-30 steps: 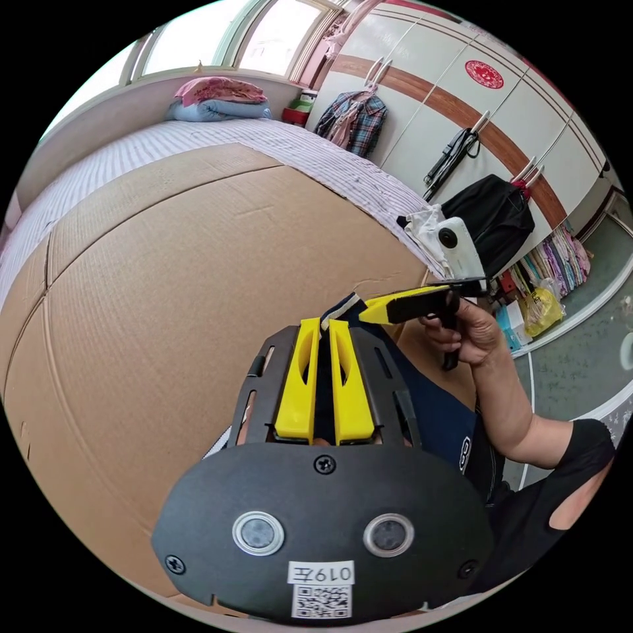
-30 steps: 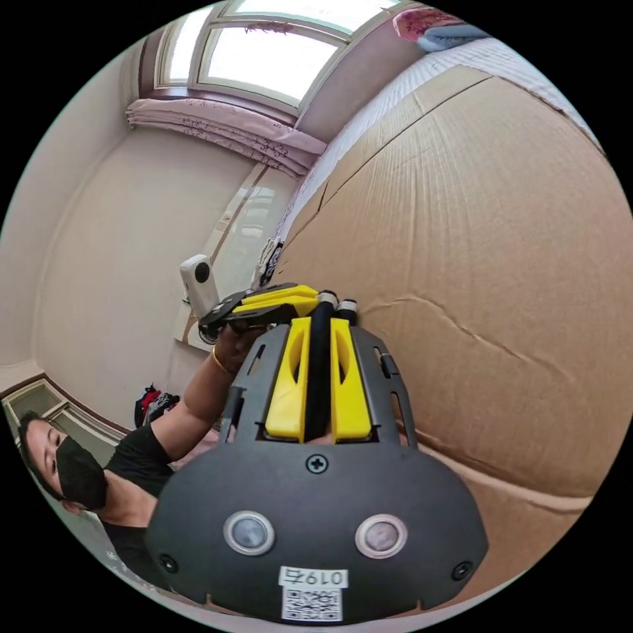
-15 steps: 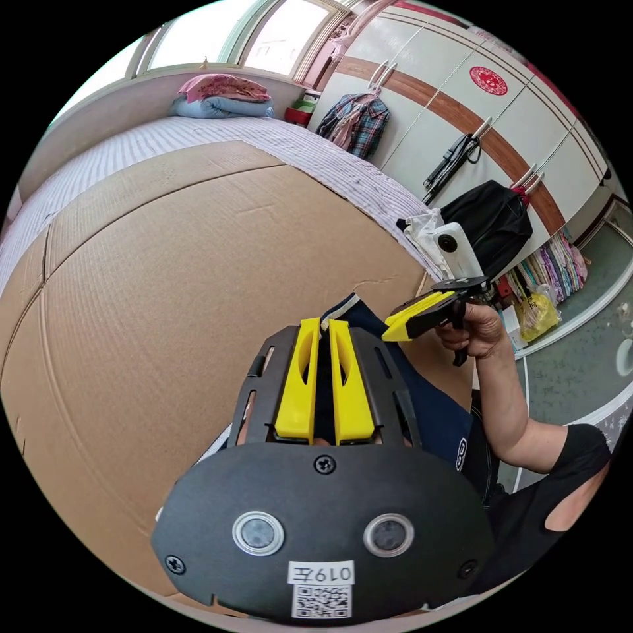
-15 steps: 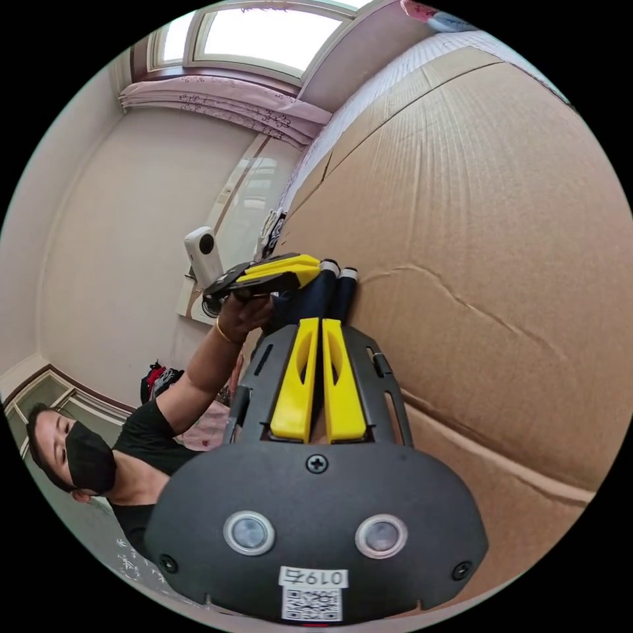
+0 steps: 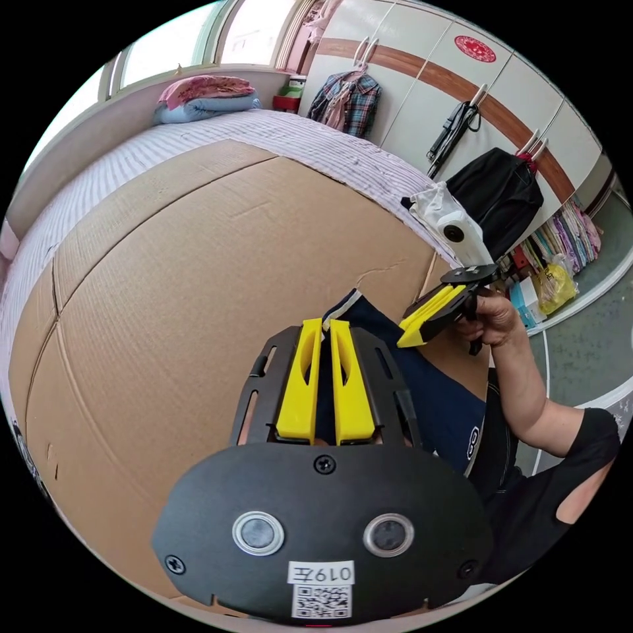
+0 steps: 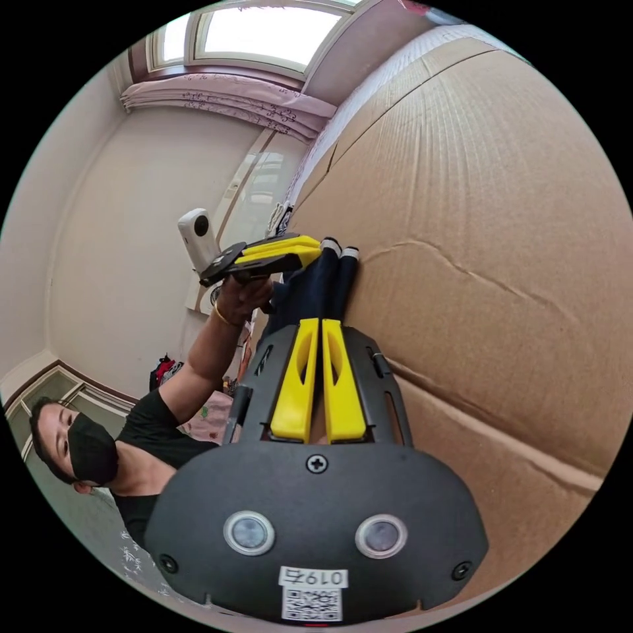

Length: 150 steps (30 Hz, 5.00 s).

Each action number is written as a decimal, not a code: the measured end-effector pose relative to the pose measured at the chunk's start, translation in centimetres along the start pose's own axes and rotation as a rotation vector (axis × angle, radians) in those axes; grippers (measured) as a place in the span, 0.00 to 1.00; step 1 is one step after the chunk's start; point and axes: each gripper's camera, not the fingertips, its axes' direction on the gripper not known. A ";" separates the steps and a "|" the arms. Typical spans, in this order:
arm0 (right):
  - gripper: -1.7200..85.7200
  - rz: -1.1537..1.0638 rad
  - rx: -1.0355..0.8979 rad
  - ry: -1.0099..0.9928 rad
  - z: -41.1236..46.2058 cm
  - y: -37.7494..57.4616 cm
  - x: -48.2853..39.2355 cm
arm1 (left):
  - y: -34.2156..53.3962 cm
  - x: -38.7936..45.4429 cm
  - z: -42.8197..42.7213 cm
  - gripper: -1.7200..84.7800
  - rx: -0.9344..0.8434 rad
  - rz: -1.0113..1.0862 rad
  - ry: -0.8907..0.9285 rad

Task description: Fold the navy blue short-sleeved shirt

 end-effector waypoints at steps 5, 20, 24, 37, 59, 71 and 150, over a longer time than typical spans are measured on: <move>0.02 0.024 -0.003 -0.008 0.1 -0.3 0.2 | -0.5 0.4 -0.2 0.05 0.012 -0.005 0.032; 0.02 0.030 0.003 -0.042 -0.7 -1.7 0.2 | -7.8 1.9 1.1 0.05 -0.128 0.198 0.084; 0.02 0.031 -0.003 -0.041 -0.8 -2.3 0.2 | -9.1 2.1 1.6 0.04 -0.164 0.253 0.123; 0.02 0.039 -0.006 -0.038 -1.2 -4.3 0.5 | -11.8 0.8 2.2 0.06 -0.265 0.247 0.136; 0.05 -0.006 -0.065 -0.115 -3.4 -6.6 3.1 | -12.1 -4.2 4.4 0.03 -0.180 0.133 0.235; 0.03 0.002 -0.062 -0.146 -5.6 -7.5 6.3 | -11.9 -5.5 4.8 0.03 -0.161 0.088 0.250; 0.07 -0.066 0.013 0.133 9.5 -0.6 6.0 | -5.4 -8.9 -0.7 0.07 -0.112 -0.178 0.295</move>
